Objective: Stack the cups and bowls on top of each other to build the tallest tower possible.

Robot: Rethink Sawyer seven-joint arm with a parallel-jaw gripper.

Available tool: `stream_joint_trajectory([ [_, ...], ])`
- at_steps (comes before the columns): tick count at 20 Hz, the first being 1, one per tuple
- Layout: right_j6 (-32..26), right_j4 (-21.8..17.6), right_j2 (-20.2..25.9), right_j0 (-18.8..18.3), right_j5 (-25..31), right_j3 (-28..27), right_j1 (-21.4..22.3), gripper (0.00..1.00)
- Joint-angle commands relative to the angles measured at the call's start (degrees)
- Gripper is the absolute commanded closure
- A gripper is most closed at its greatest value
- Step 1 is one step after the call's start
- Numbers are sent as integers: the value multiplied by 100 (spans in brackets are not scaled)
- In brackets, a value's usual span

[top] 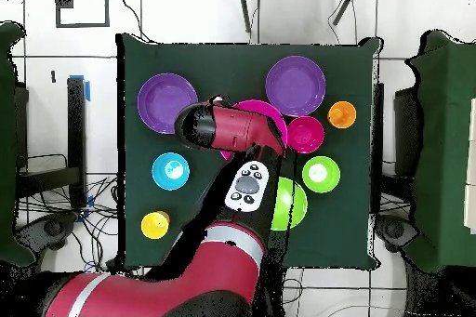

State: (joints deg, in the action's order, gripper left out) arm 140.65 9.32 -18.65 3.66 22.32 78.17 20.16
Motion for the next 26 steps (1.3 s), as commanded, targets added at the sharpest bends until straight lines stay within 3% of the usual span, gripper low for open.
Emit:
stream_joint_trajectory([
  [1,-117,-283,562,-201,458,122,-24,100],
  [6,-101,-277,696,-247,179,236,33,100],
  [16,-459,-368,1230,-510,266,369,114,100],
  [26,-96,-305,1023,-258,434,338,95,100],
])
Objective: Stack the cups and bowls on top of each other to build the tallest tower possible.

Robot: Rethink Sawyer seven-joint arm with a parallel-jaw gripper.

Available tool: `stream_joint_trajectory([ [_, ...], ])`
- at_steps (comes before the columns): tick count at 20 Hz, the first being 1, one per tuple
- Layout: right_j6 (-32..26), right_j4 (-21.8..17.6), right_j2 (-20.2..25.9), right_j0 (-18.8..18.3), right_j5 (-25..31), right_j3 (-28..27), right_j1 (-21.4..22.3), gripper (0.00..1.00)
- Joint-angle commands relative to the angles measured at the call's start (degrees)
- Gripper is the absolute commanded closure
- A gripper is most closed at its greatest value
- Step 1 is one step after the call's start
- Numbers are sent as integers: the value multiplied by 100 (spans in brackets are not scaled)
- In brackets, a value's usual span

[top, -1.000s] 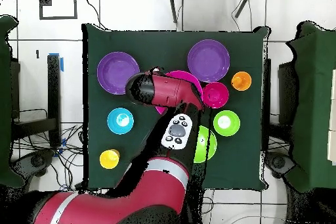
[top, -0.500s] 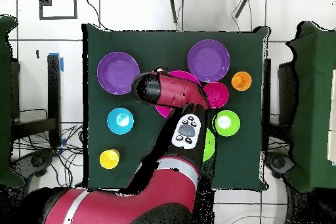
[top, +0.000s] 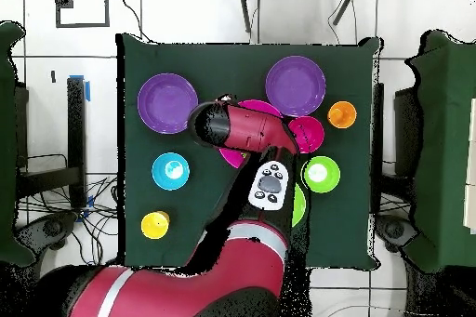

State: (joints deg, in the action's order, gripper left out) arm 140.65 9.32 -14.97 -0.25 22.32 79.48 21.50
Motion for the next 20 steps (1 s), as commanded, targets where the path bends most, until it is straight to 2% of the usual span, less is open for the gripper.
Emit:
stream_joint_trajectory([
  [1,-77,-290,652,153,469,188,-49,100],
  [16,-66,-242,690,142,503,216,-51,100],
  [20,27,-268,597,202,379,216,-179,100],
])
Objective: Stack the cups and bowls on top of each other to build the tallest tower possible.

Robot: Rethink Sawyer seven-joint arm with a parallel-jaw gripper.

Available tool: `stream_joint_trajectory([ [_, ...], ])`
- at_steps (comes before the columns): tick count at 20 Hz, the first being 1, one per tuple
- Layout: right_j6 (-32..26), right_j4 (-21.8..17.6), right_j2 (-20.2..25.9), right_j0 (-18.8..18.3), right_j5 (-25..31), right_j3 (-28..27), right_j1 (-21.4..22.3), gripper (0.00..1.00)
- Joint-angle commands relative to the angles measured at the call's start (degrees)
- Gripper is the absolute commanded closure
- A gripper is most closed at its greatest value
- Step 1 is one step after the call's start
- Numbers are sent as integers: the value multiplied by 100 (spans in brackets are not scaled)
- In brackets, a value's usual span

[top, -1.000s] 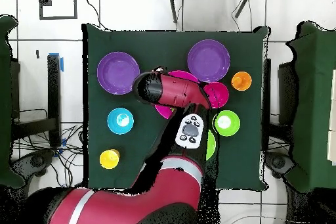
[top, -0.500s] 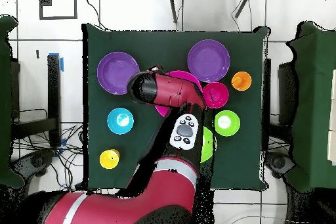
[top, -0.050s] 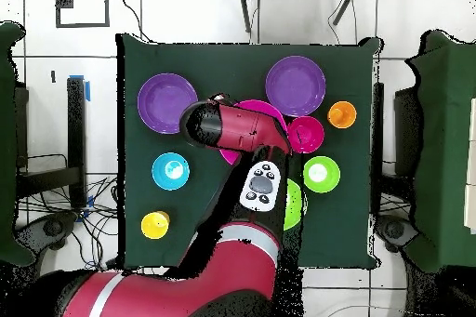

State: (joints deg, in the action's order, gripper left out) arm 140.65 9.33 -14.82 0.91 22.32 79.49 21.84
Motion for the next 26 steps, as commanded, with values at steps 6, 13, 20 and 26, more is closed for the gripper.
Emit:
stream_joint_trajectory([
  [6,151,-305,409,238,332,243,-302,100],
  [13,205,-281,355,274,264,146,-485,100],
  [20,162,-222,406,231,380,69,-548,100],
  [26,133,-270,307,266,370,-8,-621,100],
])
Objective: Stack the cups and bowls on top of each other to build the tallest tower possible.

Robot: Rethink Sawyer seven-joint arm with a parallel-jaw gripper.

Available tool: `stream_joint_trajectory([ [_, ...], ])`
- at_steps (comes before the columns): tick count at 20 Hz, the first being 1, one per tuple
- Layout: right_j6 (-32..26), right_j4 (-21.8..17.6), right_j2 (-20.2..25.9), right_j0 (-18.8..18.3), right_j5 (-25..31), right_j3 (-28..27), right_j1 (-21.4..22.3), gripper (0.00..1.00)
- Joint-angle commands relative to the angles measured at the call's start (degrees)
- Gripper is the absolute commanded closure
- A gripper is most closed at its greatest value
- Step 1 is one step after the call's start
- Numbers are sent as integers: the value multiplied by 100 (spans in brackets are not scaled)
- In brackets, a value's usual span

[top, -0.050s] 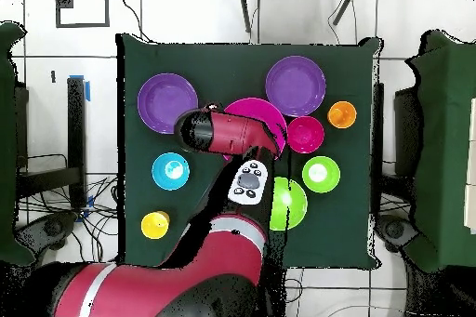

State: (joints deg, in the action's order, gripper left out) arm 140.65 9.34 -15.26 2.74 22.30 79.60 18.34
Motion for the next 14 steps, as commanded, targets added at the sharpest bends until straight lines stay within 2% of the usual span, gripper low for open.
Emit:
stream_joint_trajectory([
  [1,108,-308,303,106,359,-57,-286,100],
  [2,66,-334,252,124,402,-97,-295,0],
  [9,61,-340,45,239,560,-148,-207,0],
  [14,-30,-330,56,240,692,-121,-125,0],
])
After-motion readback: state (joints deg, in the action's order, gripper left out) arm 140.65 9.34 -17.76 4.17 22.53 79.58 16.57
